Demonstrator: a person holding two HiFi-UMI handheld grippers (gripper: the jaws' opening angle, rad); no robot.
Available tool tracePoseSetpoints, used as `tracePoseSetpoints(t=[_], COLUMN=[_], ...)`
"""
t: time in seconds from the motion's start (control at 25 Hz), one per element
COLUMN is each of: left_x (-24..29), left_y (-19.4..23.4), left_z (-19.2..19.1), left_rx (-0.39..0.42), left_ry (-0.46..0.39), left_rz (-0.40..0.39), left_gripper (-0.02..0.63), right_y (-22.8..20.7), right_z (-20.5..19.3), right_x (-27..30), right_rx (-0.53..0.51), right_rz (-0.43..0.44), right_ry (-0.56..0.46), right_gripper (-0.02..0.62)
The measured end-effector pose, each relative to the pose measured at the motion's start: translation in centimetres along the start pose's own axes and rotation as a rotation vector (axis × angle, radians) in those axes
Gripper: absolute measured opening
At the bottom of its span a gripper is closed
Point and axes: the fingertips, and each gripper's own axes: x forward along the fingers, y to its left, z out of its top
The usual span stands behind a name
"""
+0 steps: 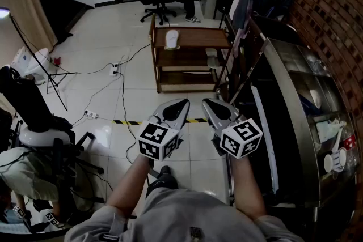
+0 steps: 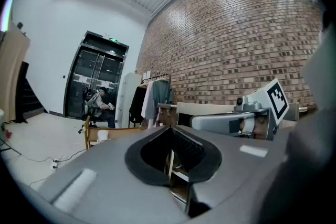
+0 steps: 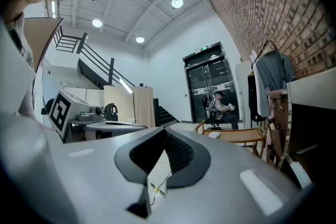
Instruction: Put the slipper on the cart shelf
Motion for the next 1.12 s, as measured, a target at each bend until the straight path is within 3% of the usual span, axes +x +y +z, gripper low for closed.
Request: tracePoseSetpoints(t=[0.64,1.12], left_x=[8.2,19.6], left_y=[18.5,28.7], left_z=[2.2,0.7], left_rx=[-0.034,-0.046], left_ry=[0.038,0.051], left_rz=[-0.036,0.047], left_gripper=[0.008,0.008], right_y=[-7.4,-18.9], right_z=[2.5,1.4], right_x=[18.3,29.7], right_rx=[0.019,0.038], right_rz=[-0.077,-0.009], right_ry=[0.031,0.022], right_gripper=[0.0,0.0])
